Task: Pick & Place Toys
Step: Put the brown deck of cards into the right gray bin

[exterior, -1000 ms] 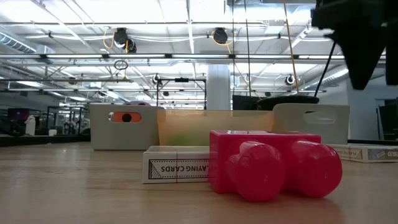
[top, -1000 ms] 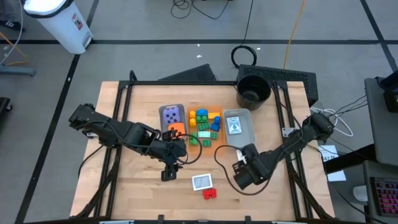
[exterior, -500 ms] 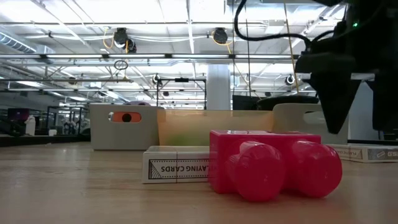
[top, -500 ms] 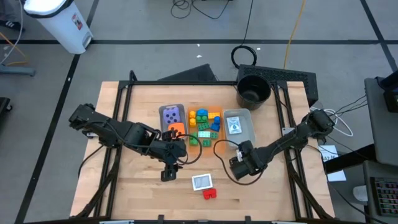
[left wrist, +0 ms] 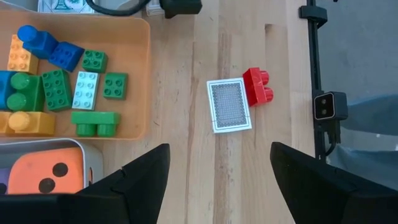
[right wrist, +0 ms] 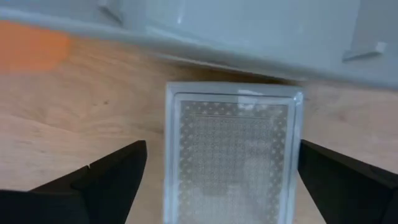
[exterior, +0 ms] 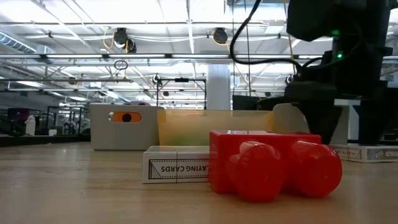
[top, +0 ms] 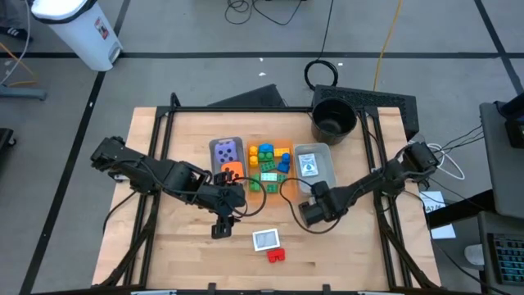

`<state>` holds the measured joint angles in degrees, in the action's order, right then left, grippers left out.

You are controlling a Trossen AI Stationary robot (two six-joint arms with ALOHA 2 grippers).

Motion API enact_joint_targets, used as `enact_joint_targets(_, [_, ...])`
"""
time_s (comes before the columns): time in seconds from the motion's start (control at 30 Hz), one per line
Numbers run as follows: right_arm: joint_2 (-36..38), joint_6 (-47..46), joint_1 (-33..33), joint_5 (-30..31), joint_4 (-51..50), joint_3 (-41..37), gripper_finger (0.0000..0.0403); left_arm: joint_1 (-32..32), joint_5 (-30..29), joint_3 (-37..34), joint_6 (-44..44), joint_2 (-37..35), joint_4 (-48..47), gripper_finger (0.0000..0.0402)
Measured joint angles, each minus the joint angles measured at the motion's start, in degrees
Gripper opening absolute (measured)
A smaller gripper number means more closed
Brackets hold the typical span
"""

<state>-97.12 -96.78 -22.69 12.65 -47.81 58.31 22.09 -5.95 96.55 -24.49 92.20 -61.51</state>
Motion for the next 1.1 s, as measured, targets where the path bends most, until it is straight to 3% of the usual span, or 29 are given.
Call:
enact_joint_targets(0.4, [0.0, 2.96, 1.57, -0.96, 0.61, -1.38, 0.0383, -0.6, 0.13, 0.0, 0.17, 0.0, 0.0, 0.0285])
enact_joint_targets(0.73, [0.31, 6.2, 2.31, -3.46, 0.96, -1.38, 0.0301, -1.92, 0.18, 0.0, 0.12, 0.0, 0.0, 0.0285])
enact_joint_targets(1.1, [10.24, 6.3, 1.97, -2.34, 0.37, -1.56, 0.0313, -1.88, 0.77, 0.0, 0.34, 0.01, 0.05, 0.0285])
